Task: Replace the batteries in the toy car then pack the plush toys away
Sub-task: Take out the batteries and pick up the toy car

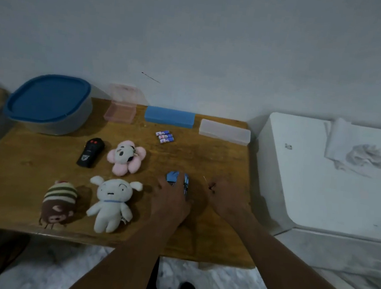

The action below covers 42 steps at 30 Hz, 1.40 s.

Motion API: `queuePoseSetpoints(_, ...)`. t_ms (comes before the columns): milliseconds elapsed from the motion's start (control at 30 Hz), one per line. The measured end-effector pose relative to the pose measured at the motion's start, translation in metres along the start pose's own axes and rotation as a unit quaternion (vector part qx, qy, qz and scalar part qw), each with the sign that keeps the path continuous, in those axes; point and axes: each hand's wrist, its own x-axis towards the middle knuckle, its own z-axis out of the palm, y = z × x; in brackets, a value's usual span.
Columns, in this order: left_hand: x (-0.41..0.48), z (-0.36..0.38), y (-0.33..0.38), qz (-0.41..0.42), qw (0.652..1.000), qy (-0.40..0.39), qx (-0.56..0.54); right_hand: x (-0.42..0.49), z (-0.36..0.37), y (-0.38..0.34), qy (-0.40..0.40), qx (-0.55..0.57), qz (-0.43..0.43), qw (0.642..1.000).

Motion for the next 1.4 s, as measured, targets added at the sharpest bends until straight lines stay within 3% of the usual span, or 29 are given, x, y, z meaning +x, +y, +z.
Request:
queuePoseSetpoints(467,0.009,0.003,0.023,-0.106,0.994,0.005,-0.007,-0.021,0.008,0.024,-0.013,0.027,0.019,0.999)
queuePoseSetpoints(733,0.009,0.001,0.021,-0.112,0.993,-0.019,-0.041,-0.021,-0.002,0.029,-0.005,0.047,0.010,0.999)
queuePoseSetpoints(900,0.012,-0.012,0.007,-0.112,0.970,0.012,-0.215,-0.022,-0.010,0.029,0.000,0.041,0.000,0.999)
queuePoseSetpoints(1033,0.003,-0.026,-0.002,-0.040,0.918,0.089,-0.384,-0.022,-0.014,0.020,0.002,0.029,-0.024,0.999)
queuePoseSetpoints(1167,-0.004,-0.042,-0.012,-0.087,0.833,0.039,-0.544,-0.018,-0.025,0.003,0.012,0.015,-0.045,0.999)
queuePoseSetpoints(1300,-0.013,-0.055,-0.028,-0.085,0.716,-0.018,-0.693,-0.015,-0.039,-0.014,0.009,0.050,-0.069,0.996)
queuePoseSetpoints(1400,-0.013,-0.063,-0.039,-0.058,0.681,-0.051,-0.728,-0.012,-0.046,-0.027,0.030,0.071,-0.065,0.995)
